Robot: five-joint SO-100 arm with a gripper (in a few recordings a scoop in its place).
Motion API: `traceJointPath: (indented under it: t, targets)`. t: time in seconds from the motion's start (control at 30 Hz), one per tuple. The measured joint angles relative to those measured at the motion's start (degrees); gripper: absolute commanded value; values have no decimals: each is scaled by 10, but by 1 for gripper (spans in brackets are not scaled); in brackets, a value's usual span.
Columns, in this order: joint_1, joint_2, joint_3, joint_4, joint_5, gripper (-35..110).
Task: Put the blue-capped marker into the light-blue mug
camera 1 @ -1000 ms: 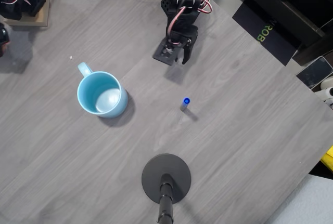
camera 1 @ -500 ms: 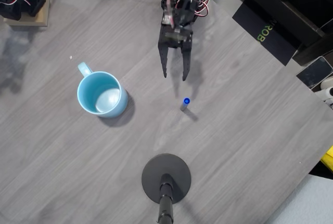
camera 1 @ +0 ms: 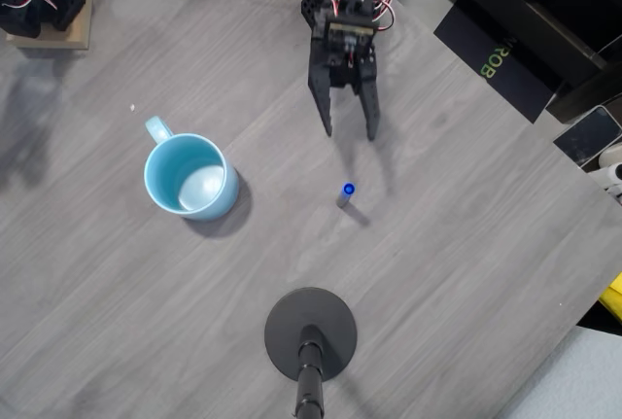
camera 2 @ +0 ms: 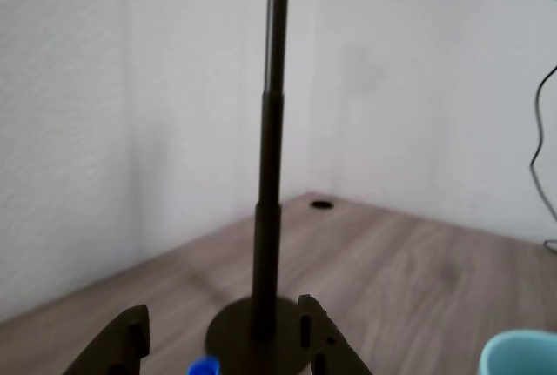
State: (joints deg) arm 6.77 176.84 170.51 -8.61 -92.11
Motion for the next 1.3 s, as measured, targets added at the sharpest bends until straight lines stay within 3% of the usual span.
traceJointPath:
  t: [0.13,0.27,0.7,1.23,1.3]
  targets:
    - [34,-209,-147,-104,-2,27]
    - [43,-356,-166,-163,-3,27]
    - [-9,-454,-71,-288,-3,28]
    - [-28,-650,-70,-451,2,28]
    - [-33,-676,-75,-461,7,17]
